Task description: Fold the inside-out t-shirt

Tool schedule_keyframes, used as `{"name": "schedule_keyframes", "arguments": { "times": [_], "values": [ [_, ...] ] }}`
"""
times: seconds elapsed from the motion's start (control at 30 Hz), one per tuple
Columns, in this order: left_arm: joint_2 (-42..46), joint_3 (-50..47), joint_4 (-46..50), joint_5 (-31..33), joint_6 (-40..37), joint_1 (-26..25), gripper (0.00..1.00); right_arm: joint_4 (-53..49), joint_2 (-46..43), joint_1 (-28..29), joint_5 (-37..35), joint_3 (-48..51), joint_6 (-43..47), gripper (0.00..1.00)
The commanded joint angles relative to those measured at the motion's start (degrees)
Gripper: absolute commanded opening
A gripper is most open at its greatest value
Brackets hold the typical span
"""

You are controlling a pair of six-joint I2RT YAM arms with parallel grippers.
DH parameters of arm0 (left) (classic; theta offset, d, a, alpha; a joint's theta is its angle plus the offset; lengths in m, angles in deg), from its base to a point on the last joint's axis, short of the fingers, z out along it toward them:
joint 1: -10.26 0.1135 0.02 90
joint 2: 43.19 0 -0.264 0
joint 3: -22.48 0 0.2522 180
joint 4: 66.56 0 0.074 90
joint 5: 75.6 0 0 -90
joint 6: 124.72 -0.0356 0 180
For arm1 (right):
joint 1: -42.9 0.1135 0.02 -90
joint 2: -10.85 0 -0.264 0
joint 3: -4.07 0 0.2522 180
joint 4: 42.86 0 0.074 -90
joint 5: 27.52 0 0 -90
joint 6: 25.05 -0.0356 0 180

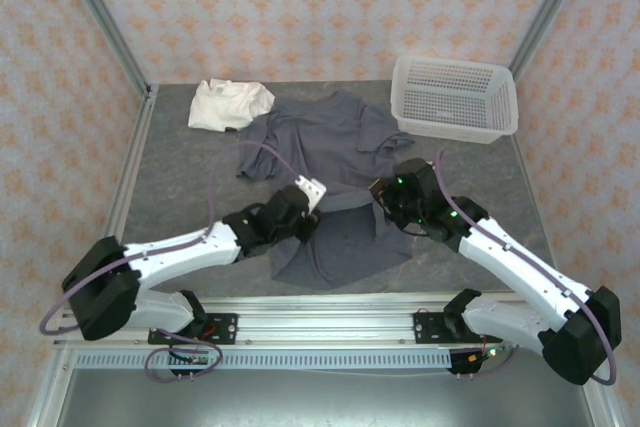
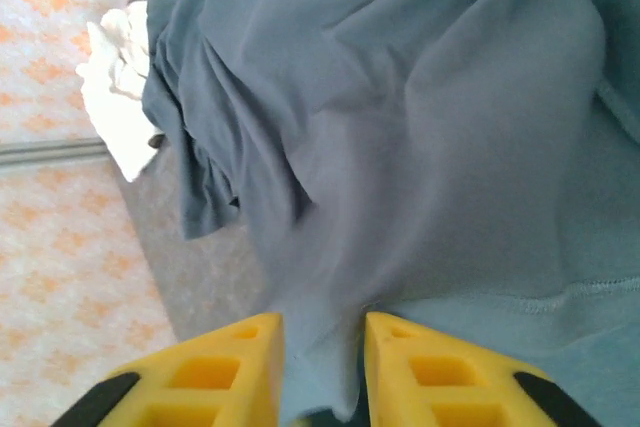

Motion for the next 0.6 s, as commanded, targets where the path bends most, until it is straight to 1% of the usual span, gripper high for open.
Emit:
{"name": "schedule_keyframes", "arguments": {
  "times": [0.0, 0.07, 0.13, 0.17, 0.2, 0.27, 0.33, 0.37, 0.43, 0.47, 0.5, 0.53, 0.57],
  "values": [
    [1.43, 3.93, 5.39, -5.68, 1.61, 1.88, 0.00, -1.65, -2.51, 3.19, -3.52, 2.26, 18.12, 0.37],
    [0.81, 4.83, 6.91, -6.37, 2.80, 2.99, 0.00, 1.42, -7.21, 9.99, -8.84, 5.38, 25.60, 0.46],
    [0.51, 5.59, 7.50, -8.24, 3.48, 3.53, 0.00, 6.49, -10.31, 16.90, -13.26, 9.12, 30.44, 0.55],
    [0.24, 6.05, 7.94, -9.26, 3.51, 3.67, 0.00, 10.44, -10.72, 20.42, -16.05, 11.31, 32.52, 0.57],
    [0.15, 6.63, 8.44, -9.75, 3.60, 3.70, 0.00, 14.69, -10.39, 23.41, -18.47, 13.38, 34.28, 0.57],
    [-0.03, 7.73, 9.78, -10.22, 3.68, 3.71, 0.00, 27.25, -7.50, 28.90, -22.50, 17.99, 38.95, 0.55],
    [0.33, 8.44, 10.98, -9.85, 3.55, 3.88, 0.00, 39.50, -2.00, 31.13, -25.41, 22.15, 42.53, 0.49],
    [0.68, 8.79, 11.46, -9.79, 3.51, 3.97, 0.00, 44.87, 1.94, 31.18, -26.11, 22.77, 44.30, 0.41],
    [1.48, 9.54, 12.36, -9.89, 3.90, 4.45, 0.00, 50.69, 10.21, 31.24, -27.81, 21.69, 48.99, 0.24],
    [1.95, 10.16, 12.74, -10.43, 4.27, 4.82, 0.00, 53.79, 14.79, 31.21, -28.03, 20.67, 52.59, 0.18],
    [2.36, 10.76, 13.16, -10.97, 4.65, 5.21, 0.00, 56.25, 18.85, 31.26, -27.80, 19.64, 56.03, 0.13],
    [2.55, 11.55, 13.85, -11.65, 4.97, 5.59, 0.00, 59.21, 22.63, 31.27, -29.76, 18.62, 58.77, 0.07],
    [2.61, 12.50, 14.54, -12.37, 5.30, 5.98, 0.00, 62.32, 25.20, 31.21, -32.05, 18.39, 59.93, 0.04]
  ]
}}
